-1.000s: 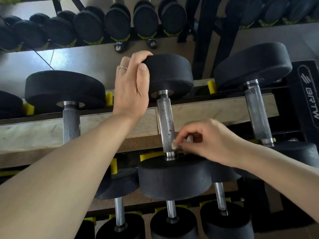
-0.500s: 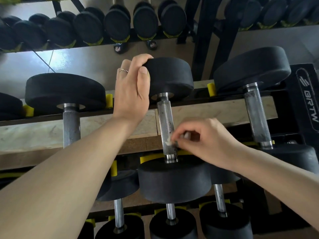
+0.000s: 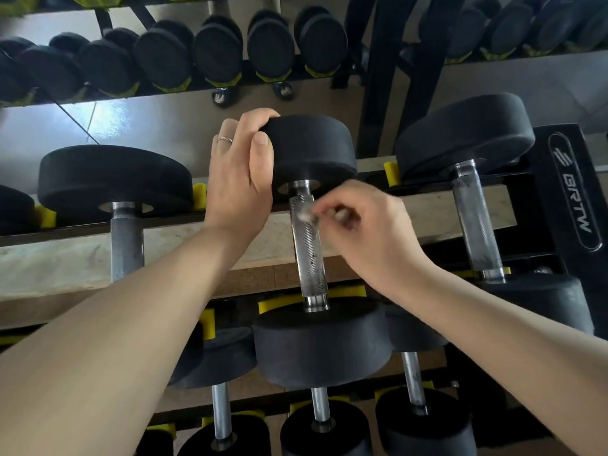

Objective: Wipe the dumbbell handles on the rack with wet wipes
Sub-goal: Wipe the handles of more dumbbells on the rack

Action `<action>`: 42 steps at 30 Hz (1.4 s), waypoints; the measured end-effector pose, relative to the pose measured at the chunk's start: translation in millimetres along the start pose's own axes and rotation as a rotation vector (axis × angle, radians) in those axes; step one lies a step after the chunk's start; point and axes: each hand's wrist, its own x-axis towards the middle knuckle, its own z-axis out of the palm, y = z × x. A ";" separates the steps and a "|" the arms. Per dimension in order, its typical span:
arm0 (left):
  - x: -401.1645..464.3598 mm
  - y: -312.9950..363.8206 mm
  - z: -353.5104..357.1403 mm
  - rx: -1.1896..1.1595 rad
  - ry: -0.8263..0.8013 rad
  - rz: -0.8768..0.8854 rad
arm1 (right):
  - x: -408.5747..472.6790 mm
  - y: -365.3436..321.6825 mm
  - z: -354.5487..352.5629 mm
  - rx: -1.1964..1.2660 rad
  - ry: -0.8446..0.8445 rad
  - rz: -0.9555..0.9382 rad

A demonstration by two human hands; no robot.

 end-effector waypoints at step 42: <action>44.6 151.9 133.5 0.138 -0.521 0.104 | -15.4 107.6 -144.9 -0.460 0.180 -0.107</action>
